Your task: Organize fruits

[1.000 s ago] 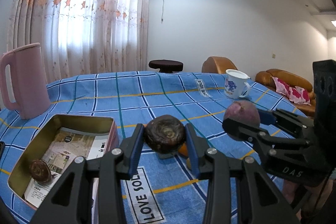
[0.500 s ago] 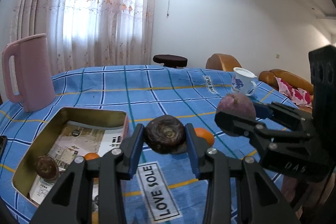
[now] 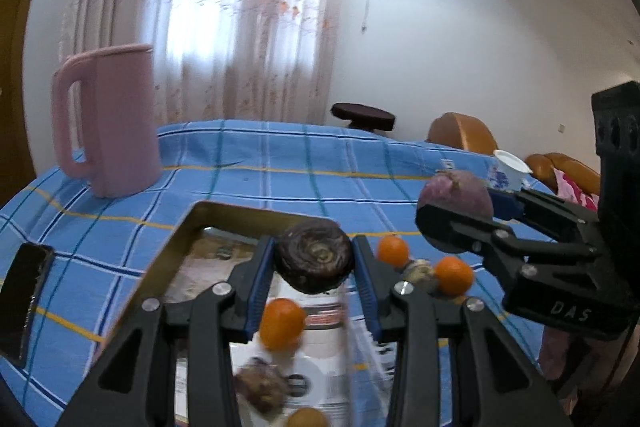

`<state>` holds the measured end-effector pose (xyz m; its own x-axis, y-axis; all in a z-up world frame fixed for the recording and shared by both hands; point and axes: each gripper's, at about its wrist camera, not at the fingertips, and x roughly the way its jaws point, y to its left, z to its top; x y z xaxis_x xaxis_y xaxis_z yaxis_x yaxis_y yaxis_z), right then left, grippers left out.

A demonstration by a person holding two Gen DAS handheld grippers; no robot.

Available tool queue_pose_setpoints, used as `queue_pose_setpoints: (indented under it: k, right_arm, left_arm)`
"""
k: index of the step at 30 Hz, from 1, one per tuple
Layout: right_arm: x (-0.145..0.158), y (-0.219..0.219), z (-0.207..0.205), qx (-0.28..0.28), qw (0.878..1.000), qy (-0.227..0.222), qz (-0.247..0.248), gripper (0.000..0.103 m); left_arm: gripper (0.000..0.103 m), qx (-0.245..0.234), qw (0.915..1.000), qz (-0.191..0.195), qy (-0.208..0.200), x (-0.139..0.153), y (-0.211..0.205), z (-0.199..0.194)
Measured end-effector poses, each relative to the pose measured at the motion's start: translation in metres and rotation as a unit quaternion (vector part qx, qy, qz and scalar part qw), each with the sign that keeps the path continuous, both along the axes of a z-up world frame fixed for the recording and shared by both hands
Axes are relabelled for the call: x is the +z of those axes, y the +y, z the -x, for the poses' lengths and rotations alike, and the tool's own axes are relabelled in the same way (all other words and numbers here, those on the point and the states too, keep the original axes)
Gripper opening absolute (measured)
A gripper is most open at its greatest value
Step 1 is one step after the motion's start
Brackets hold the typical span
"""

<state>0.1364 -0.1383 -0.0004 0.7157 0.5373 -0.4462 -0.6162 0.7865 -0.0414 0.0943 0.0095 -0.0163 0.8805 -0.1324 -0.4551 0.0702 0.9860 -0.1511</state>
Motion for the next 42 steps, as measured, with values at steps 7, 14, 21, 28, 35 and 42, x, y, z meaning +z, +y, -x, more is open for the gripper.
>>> queue_pose_setpoints:
  k: [7,14,21,28,35,42]
  right_arm:
    - [-0.007,0.039,-0.012,0.030,0.999,0.017,0.013,0.051]
    - [-0.028,0.077,-0.024,0.047,0.997,0.051,0.031,0.051]
    - [-0.046,0.095,-0.024,0.054,0.995,0.069,0.044,0.051]
    - [-0.047,0.097,-0.021,0.058,0.995,0.076,0.038,0.058]
    - [-0.024,0.046,0.000,0.018,0.998,0.054,0.008,0.059]
    - [-0.030,-0.057,0.016,-0.117,0.991,0.059,0.038,0.059]
  left_arm:
    - [0.041,0.037,0.9989,0.007,0.026,-0.009,0.036,-0.007]
    - [0.041,0.063,0.9970,0.013,0.043,-0.020,0.060,-0.009]
    - [0.041,0.089,0.9949,0.016,0.046,-0.024,0.081,-0.002]
    - [0.047,0.102,0.9937,0.011,0.045,-0.023,0.081,0.002]
    - [0.081,0.090,0.9957,0.016,0.017,-0.009,0.065,0.015]
    - [0.090,0.029,0.9995,0.009,0.007,-0.005,0.017,0.020]
